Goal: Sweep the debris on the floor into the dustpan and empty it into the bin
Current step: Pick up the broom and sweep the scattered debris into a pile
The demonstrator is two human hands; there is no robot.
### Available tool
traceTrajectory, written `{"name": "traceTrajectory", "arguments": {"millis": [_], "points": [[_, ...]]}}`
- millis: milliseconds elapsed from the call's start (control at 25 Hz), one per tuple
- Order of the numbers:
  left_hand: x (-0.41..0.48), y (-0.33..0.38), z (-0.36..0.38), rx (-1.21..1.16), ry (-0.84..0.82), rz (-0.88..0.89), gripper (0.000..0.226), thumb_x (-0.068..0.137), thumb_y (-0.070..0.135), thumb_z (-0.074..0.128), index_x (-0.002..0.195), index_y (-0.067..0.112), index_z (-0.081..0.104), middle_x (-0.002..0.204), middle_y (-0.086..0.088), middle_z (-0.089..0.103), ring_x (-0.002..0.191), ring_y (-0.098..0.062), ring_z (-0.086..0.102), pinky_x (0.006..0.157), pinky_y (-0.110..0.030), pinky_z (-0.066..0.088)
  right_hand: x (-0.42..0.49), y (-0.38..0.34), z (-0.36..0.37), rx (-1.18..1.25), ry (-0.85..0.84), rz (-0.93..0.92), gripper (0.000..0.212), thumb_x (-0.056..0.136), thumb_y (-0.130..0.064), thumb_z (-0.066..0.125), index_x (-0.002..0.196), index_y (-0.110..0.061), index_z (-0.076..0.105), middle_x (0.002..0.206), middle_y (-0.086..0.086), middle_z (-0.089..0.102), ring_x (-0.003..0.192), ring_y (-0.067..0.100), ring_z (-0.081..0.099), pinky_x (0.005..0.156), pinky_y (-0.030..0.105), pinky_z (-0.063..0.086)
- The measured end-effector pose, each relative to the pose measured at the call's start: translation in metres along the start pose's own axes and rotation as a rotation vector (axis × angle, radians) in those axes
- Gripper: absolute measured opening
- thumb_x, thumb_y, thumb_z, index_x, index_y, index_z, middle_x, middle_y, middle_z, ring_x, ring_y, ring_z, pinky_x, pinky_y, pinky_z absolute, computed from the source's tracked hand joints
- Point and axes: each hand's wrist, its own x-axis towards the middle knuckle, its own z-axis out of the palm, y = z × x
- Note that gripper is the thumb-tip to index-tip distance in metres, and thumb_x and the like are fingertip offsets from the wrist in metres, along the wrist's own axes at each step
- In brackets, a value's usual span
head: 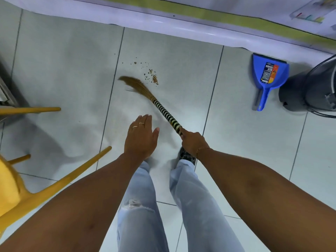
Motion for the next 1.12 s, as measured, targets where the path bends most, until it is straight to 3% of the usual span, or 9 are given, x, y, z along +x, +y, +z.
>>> {"name": "traceTrajectory", "arguments": {"millis": [160, 360, 480, 680, 920, 1120], "points": [[0.005, -0.038, -0.026, -0.004, -0.009, 0.036, 0.056, 0.097, 0.032, 0.037, 0.143, 0.001, 0.026, 0.150, -0.018, 0.035, 0.143, -0.029, 0.026, 0.119, -0.039, 0.022, -0.035, -0.015, 0.014, 0.001, 0.082, -0.072, 0.047, 0.099, -0.026, 0.030, 0.145, -0.033, 0.026, 0.095, 0.020, 0.065, 0.080, 0.032, 0.060, 0.070, 0.036, 0.045], [0.027, -0.110, -0.072, 0.020, 0.050, 0.036, 0.055, 0.096, 0.029, 0.041, 0.140, -0.001, 0.032, 0.145, -0.021, 0.041, 0.138, -0.033, 0.033, 0.116, -0.042, 0.027, -0.016, -0.120, 0.042, 0.052, -0.051, -0.091, 0.062, 0.092, -0.030, 0.047, 0.147, -0.026, 0.018, 0.113, 0.024, 0.064, 0.099, 0.039, 0.062, 0.083, 0.040, 0.049], [0.047, -0.159, -0.091, 0.044, 0.062, 0.010, 0.053, 0.095, 0.029, 0.043, 0.138, -0.001, 0.034, 0.143, -0.023, 0.043, 0.135, -0.034, 0.037, 0.114, -0.044, 0.030, 0.025, -0.210, 0.056, 0.134, -0.140, -0.068, 0.054, 0.092, -0.027, 0.043, 0.143, -0.031, 0.027, 0.116, 0.022, 0.061, 0.099, 0.038, 0.062, 0.080, 0.037, 0.050], [0.065, -0.218, -0.105, 0.061, 0.049, -0.067, 0.052, 0.096, 0.029, 0.042, 0.138, -0.001, 0.034, 0.143, -0.024, 0.042, 0.136, -0.035, 0.035, 0.114, -0.045, 0.028, 0.079, -0.304, 0.051, 0.252, -0.092, 0.000, 0.040, 0.096, -0.022, 0.036, 0.135, -0.011, 0.042, 0.125, 0.016, 0.058, 0.108, 0.032, 0.058, 0.082, 0.033, 0.048], [0.067, -0.226, -0.114, 0.012, 0.031, -0.063, 0.053, 0.097, 0.030, 0.039, 0.140, 0.001, 0.031, 0.146, -0.022, 0.039, 0.139, -0.034, 0.032, 0.116, -0.045, 0.027, 0.064, -0.306, 0.054, 0.460, -0.027, 0.170, 0.049, 0.096, -0.021, 0.033, 0.144, -0.012, 0.030, 0.129, 0.018, 0.055, 0.115, 0.035, 0.054, 0.097, 0.039, 0.045], [0.061, -0.209, -0.115, 0.012, 0.048, 0.008, 0.053, 0.097, 0.031, 0.039, 0.140, 0.001, 0.031, 0.146, -0.021, 0.040, 0.139, -0.034, 0.032, 0.115, -0.043, 0.027, 0.043, -0.296, 0.070, 0.650, 0.045, 0.297, 0.045, 0.097, -0.019, 0.033, 0.141, -0.013, 0.033, 0.124, 0.018, 0.058, 0.111, 0.035, 0.057, 0.095, 0.040, 0.048]]}}
